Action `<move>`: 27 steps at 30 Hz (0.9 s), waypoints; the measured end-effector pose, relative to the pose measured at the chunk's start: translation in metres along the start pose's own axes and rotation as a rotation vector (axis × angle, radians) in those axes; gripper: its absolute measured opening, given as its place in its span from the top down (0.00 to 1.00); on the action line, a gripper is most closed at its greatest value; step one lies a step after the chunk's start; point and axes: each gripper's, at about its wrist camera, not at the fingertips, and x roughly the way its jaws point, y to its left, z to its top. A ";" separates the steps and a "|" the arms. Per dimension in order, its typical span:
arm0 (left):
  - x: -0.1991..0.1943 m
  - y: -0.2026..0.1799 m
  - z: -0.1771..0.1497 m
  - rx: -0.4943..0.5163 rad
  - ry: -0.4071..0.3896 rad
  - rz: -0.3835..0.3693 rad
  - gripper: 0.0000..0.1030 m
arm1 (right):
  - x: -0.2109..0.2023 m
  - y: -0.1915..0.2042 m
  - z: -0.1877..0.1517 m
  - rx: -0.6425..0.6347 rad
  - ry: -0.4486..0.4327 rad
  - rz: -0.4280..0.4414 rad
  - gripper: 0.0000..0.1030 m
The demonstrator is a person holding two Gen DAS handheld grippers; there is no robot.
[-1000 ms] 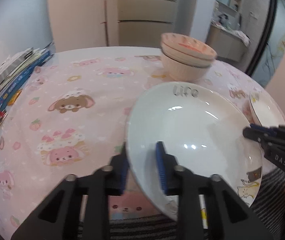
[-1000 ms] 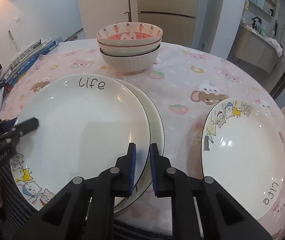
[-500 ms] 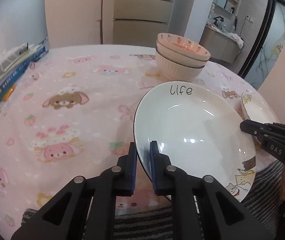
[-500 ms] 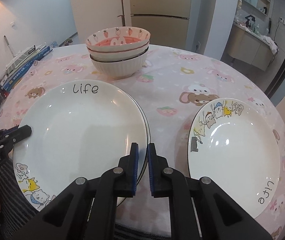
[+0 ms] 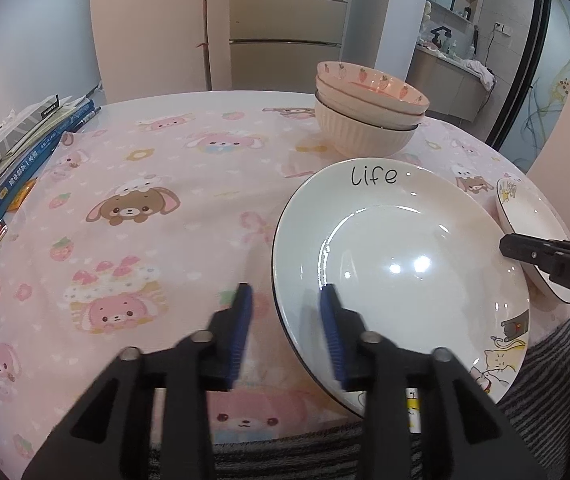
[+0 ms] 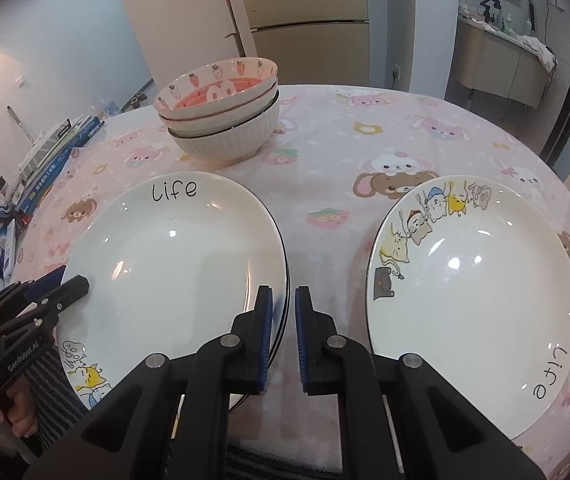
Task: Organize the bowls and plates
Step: 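Raise both open grippers away from the stacked plates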
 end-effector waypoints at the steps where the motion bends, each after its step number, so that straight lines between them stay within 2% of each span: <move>1: -0.003 -0.001 0.000 0.007 -0.017 -0.002 0.63 | -0.003 -0.001 0.001 0.002 -0.016 -0.001 0.85; 3: -0.014 -0.005 0.000 0.028 -0.069 0.001 0.59 | -0.018 0.000 0.003 0.005 -0.072 -0.010 0.74; 5: -0.029 -0.010 0.001 0.049 -0.144 0.016 0.53 | -0.032 -0.001 0.003 0.014 -0.120 -0.012 0.59; 7: -0.050 -0.018 0.001 0.084 -0.251 0.044 0.47 | -0.054 -0.005 0.004 0.051 -0.184 -0.006 0.53; 10: -0.086 -0.036 0.001 0.157 -0.413 0.077 0.23 | -0.085 -0.011 0.006 0.079 -0.260 0.015 0.51; 14: -0.135 -0.055 -0.006 0.209 -0.622 0.107 0.03 | -0.131 -0.019 0.001 0.086 -0.374 -0.009 0.36; 16: -0.154 -0.060 -0.010 0.201 -0.694 0.101 0.01 | -0.154 -0.017 -0.004 0.030 -0.436 -0.048 0.30; 18: -0.167 -0.064 -0.008 0.191 -0.701 0.051 0.01 | -0.178 -0.010 -0.014 -0.067 -0.500 -0.049 0.25; 20: -0.179 -0.069 -0.006 0.188 -0.718 0.022 0.01 | -0.196 -0.012 -0.022 -0.069 -0.537 -0.025 0.19; 23: -0.195 -0.079 -0.005 0.199 -0.768 0.017 0.01 | -0.220 -0.019 -0.031 -0.044 -0.560 0.015 0.19; 25: -0.203 -0.086 -0.003 0.199 -0.791 -0.005 0.01 | -0.233 -0.022 -0.036 -0.045 -0.596 -0.024 0.18; 27: -0.210 -0.094 -0.004 0.193 -0.810 -0.031 0.00 | -0.242 -0.027 -0.040 -0.042 -0.633 -0.105 0.18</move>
